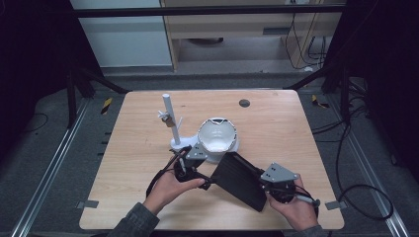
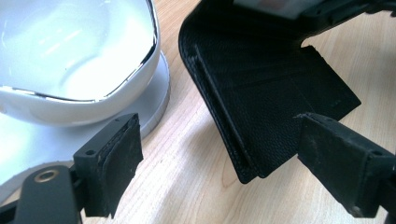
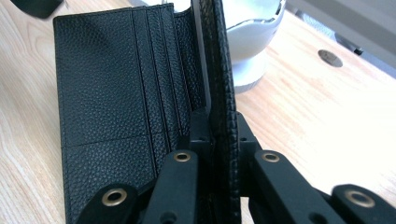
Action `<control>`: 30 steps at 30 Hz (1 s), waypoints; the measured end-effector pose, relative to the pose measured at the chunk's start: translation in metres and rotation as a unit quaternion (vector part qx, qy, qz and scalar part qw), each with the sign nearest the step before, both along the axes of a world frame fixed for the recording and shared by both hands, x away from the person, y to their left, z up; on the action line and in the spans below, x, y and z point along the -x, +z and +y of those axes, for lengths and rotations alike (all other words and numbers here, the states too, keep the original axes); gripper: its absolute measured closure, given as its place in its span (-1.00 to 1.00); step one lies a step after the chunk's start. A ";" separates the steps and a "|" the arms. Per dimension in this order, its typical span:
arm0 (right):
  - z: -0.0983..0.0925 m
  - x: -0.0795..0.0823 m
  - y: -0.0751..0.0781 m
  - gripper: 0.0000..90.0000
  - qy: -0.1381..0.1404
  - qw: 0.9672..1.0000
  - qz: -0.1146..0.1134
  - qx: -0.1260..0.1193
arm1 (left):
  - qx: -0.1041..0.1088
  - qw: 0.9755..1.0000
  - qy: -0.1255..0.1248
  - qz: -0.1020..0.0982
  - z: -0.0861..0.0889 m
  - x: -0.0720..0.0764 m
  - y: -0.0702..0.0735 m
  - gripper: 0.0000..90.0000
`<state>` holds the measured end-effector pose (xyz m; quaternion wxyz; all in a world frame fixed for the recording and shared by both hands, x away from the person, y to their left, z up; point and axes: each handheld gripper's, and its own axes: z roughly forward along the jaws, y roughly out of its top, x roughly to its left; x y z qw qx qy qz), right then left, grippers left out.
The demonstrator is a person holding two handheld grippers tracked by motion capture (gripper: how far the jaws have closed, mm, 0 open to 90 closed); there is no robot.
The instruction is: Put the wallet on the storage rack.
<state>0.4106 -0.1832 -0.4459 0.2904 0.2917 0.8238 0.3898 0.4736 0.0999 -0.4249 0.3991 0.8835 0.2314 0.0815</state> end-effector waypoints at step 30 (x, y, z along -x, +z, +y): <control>-0.009 0.008 0.022 0.84 0.030 0.997 -0.050 -0.054 | 0.004 0.997 -0.055 0.055 -0.031 -0.019 0.027 0.54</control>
